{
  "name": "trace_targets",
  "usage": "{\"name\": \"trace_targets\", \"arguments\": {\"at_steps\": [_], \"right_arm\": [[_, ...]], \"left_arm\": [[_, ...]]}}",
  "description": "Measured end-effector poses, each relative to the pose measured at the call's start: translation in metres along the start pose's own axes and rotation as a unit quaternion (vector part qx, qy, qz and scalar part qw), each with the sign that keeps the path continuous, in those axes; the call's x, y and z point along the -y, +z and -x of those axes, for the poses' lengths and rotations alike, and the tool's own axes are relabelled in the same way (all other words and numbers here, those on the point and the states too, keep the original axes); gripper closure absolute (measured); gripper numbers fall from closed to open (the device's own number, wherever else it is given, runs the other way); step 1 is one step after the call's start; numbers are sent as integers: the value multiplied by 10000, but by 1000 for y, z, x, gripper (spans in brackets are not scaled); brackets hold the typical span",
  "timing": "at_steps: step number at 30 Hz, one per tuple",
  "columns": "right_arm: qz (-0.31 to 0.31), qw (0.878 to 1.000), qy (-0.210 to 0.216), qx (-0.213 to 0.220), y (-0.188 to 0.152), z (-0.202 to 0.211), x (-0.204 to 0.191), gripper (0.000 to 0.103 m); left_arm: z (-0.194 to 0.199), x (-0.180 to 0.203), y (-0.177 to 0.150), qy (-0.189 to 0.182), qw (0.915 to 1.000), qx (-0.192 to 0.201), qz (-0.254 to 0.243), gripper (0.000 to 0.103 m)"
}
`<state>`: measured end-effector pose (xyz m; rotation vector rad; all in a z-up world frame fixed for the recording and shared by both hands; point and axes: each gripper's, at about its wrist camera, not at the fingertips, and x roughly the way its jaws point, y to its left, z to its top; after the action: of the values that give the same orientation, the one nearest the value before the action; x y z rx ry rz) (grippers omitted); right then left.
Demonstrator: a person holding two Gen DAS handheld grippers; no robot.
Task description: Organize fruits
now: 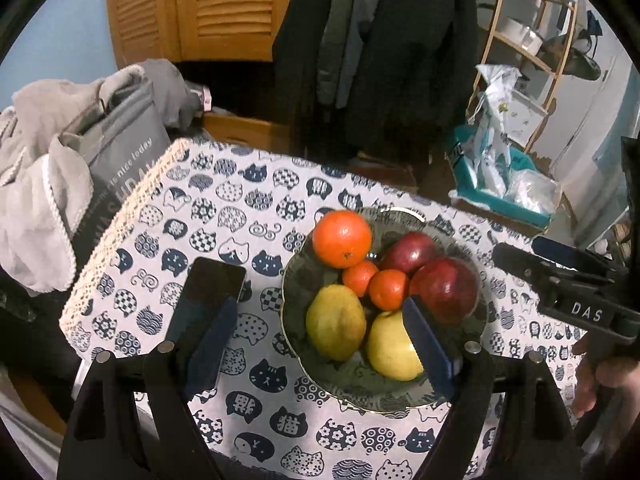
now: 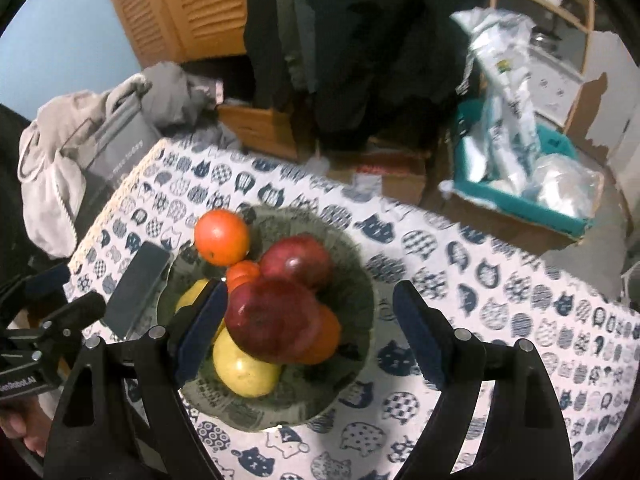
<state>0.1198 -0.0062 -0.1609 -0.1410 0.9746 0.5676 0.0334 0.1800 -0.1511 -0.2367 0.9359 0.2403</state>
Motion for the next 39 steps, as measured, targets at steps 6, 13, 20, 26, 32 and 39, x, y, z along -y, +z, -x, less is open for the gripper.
{"name": "trace_targets", "arguments": {"at_steps": [6, 13, 20, 26, 32, 39], "right_arm": [[-31, 9988, -236, 432, 1, 44, 10, 19], [9, 9945, -479, 927, 1, 95, 13, 19], [122, 9881, -627, 1397, -7, 143, 14, 19], [231, 9829, -728, 1674, -15, 170, 14, 19], [195, 9802, -710, 1839, -22, 186, 16, 18], [123, 9750, -782, 2075, -29, 201, 21, 18]], "left_arm": [[32, 4, 7, -63, 9994, 346, -37, 17], [65, 10, 14, -135, 9974, 700, -78, 17], [99, 19, 19, -263, 9939, 1059, -138, 14], [128, 30, 23, -240, 9887, 1462, -214, 4], [145, 39, 21, -129, 9846, 1700, -385, 1], [155, 47, 20, -151, 9819, 1843, -422, 1]]}}
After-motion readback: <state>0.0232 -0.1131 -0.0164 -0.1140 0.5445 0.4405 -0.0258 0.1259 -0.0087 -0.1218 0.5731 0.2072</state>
